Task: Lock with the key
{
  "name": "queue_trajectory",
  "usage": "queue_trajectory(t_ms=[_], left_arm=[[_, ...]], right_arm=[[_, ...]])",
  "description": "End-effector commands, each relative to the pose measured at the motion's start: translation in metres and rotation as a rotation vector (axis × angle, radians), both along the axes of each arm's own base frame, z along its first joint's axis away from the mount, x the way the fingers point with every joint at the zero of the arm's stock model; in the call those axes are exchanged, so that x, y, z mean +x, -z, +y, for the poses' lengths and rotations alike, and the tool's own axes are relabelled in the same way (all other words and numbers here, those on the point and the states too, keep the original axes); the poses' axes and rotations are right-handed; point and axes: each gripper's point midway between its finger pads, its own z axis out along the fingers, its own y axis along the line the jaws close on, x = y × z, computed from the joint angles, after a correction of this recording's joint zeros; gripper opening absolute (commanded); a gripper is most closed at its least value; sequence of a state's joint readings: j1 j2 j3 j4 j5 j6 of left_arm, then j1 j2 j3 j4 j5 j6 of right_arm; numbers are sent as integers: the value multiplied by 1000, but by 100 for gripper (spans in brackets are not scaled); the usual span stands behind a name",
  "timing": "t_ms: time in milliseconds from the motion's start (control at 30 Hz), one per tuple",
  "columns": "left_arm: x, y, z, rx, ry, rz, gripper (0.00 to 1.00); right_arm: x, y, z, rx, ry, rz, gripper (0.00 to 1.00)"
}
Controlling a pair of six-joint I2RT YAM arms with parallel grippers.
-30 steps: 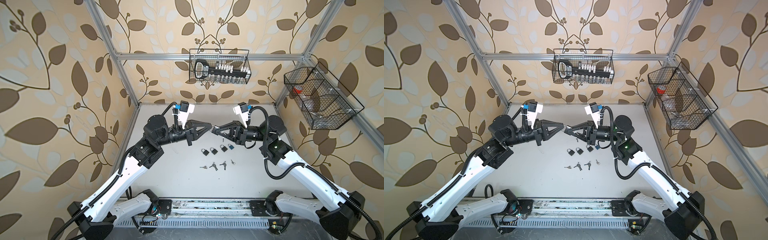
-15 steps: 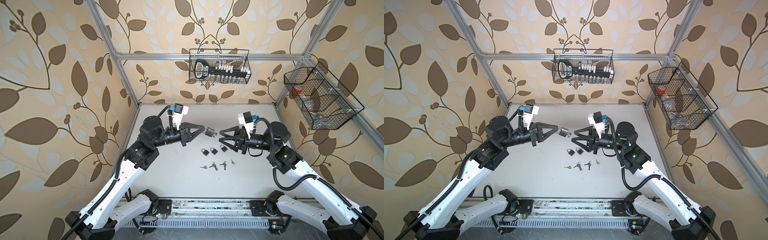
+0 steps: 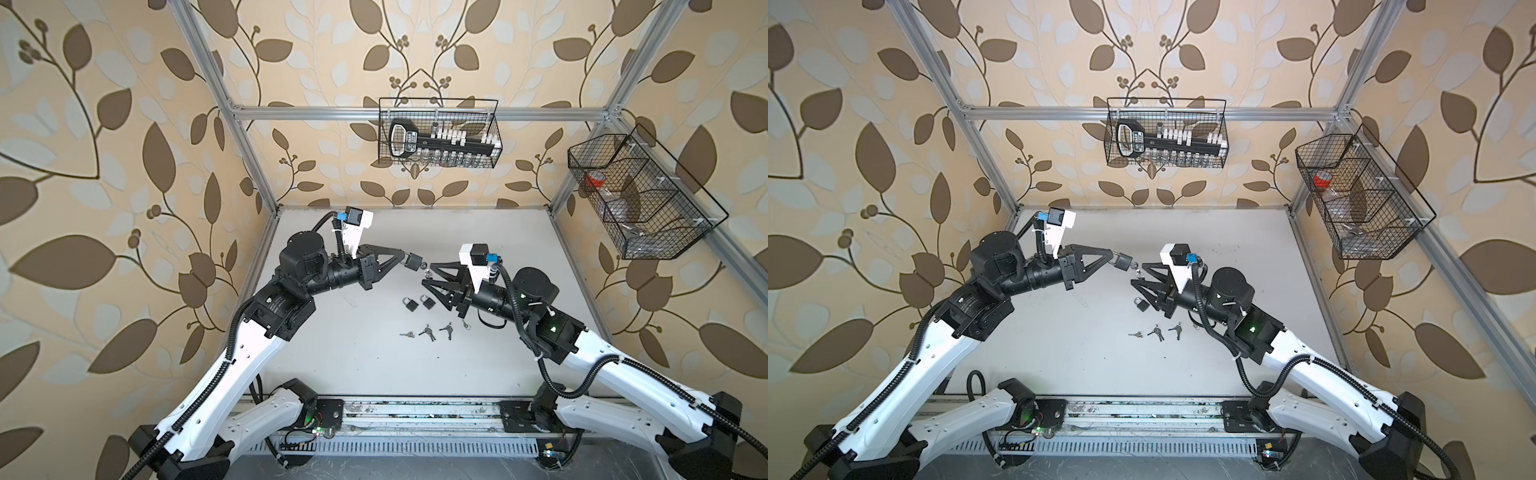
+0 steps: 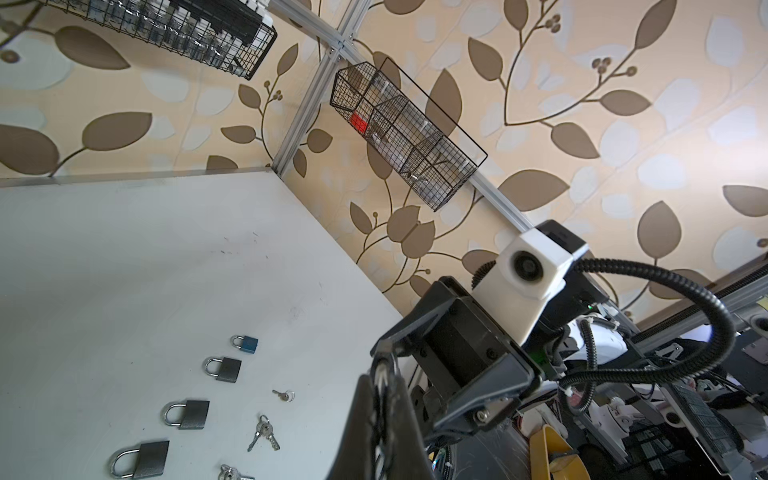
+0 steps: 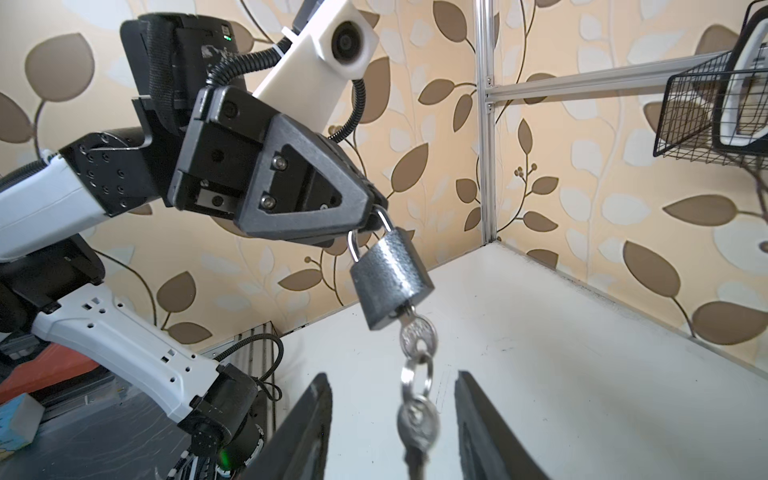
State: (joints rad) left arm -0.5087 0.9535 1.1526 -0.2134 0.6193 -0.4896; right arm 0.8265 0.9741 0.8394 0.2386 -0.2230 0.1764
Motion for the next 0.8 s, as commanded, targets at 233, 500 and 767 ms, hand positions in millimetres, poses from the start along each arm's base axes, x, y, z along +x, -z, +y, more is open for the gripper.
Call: queue_trajectory(t_ms=[233, 500, 767], left_arm=[[-7, -34, 6, -49, -8, -103, 0], [-8, -34, 5, -53, -1, -101, 0], [-7, -32, 5, -50, -4, -98, 0]], right_arm=[[26, -1, 6, 1, 117, -11, 39], [26, -5, 6, 16, 116, -6, 30], [22, -8, 6, 22, 100, -9, 20]])
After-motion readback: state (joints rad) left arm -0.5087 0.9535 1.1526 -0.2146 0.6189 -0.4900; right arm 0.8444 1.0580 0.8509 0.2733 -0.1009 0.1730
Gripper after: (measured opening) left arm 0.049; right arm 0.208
